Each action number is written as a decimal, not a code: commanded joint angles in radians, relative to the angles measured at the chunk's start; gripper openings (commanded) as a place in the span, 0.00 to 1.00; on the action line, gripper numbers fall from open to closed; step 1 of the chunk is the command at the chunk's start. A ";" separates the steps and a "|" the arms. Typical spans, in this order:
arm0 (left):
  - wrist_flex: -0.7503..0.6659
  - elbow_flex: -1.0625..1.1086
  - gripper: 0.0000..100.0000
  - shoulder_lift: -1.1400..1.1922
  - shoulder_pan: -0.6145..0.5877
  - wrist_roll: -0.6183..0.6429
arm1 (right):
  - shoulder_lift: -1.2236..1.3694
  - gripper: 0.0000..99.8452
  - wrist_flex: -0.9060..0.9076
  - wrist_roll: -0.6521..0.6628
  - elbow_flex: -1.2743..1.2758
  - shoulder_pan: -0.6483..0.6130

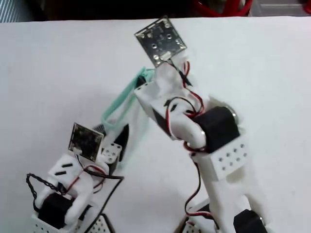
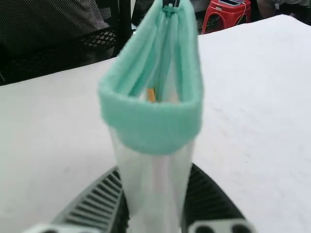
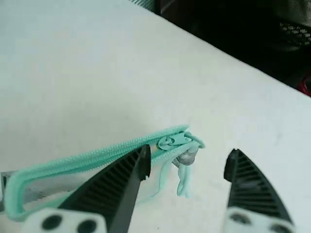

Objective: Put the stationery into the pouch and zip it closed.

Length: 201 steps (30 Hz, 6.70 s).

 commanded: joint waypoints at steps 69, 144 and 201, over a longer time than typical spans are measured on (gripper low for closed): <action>-0.028 0.005 0.07 -0.001 -0.010 0.003 | -0.266 0.28 -1.121 0.124 1.115 0.071; -0.025 0.008 0.07 -0.001 -0.002 0.003 | 0.140 0.28 -1.219 0.034 1.016 0.108; -0.311 0.124 0.02 0.005 -0.001 -0.107 | -0.097 0.02 -0.134 0.034 -0.083 -0.193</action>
